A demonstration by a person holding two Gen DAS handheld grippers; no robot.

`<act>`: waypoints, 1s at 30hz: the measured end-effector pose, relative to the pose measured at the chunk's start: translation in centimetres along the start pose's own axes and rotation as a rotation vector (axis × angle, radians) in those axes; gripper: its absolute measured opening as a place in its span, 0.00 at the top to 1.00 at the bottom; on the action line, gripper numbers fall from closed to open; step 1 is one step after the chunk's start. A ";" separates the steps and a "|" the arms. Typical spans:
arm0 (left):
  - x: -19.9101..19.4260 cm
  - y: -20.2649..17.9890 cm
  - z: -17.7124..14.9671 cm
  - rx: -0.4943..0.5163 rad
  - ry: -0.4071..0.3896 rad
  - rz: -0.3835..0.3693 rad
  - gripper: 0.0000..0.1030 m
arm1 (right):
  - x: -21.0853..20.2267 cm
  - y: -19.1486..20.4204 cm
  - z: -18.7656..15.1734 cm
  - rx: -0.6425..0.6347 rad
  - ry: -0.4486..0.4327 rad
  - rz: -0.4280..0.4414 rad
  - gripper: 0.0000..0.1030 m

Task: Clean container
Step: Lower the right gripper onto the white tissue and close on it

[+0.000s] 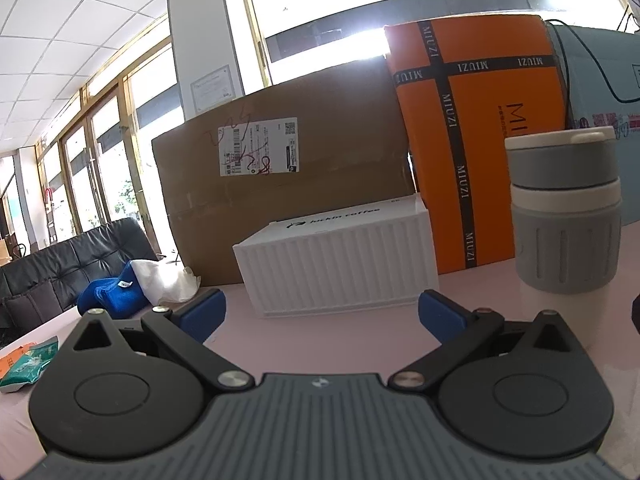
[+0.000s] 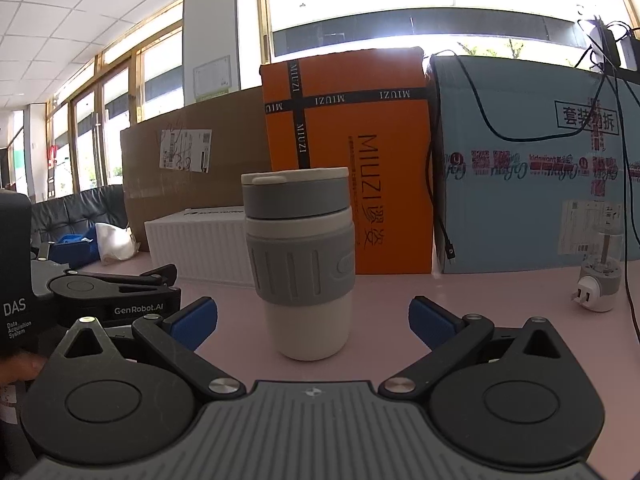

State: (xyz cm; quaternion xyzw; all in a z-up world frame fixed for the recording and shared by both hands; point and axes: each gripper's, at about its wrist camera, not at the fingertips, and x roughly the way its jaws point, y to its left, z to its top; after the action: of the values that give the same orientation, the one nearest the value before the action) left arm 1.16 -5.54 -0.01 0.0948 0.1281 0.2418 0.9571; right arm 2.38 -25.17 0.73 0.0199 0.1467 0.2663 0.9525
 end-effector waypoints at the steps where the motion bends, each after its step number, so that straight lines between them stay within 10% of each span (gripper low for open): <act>1: 0.1 0.0 0.0 -0.002 0.002 -0.001 0.00 | 0.1 0.0 0.0 0.002 0.005 -0.001 0.00; 30: -3.1 0.8 -0.5 -0.019 0.061 -0.129 0.00 | -1.2 1.6 -1.4 -0.018 0.310 0.163 0.11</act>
State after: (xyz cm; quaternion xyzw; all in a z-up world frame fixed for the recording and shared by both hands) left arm -1.93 -6.30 0.29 0.0697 0.1605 0.1835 0.9673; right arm 0.20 -24.51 -0.10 -0.0180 0.2874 0.3440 0.8937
